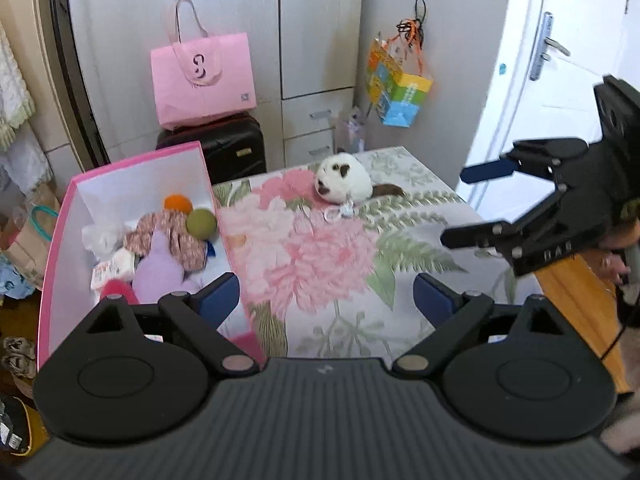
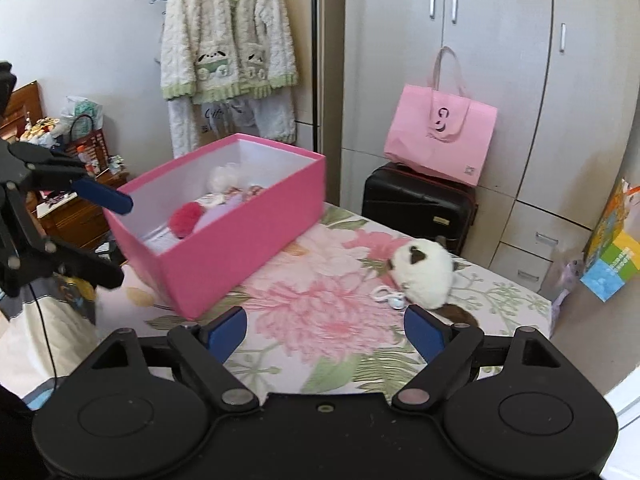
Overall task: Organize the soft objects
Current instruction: 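Move both tools toward the white-and-brown plush cat on the bed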
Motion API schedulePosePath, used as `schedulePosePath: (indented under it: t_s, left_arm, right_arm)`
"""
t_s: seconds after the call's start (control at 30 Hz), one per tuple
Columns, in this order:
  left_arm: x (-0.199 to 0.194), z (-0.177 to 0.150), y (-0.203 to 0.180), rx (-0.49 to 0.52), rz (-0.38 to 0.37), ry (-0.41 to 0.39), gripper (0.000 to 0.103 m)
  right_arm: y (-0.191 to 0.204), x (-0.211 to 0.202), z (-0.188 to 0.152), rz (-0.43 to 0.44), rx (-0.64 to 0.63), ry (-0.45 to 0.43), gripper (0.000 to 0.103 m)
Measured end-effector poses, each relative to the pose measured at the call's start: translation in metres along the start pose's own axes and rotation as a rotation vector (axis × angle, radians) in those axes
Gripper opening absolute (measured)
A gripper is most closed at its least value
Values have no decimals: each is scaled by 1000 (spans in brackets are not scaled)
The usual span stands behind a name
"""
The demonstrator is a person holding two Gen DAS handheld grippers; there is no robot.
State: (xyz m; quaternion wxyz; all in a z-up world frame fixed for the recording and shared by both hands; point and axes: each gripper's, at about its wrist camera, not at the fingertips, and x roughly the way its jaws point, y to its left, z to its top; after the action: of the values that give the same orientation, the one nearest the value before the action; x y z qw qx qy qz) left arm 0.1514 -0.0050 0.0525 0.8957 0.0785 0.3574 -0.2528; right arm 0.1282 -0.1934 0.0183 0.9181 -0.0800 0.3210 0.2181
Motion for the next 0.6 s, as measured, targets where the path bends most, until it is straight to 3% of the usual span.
schedulePosePath:
  t_s: [0.3,0.4,0.6]
  left_arm:
    - [52,35,-16,-57,-26,-23,95]
    - [73,40,-27,-15,-33,-47,95]
    - [114,46,-39,-41,-54,-81,94]
  right_arm:
    - [-37,21,-18,22,-30,-117,89]
    - [-48,43,-21,31,-22,-31,89]
    - [-62,73,-26,-22,-36,-28,89]
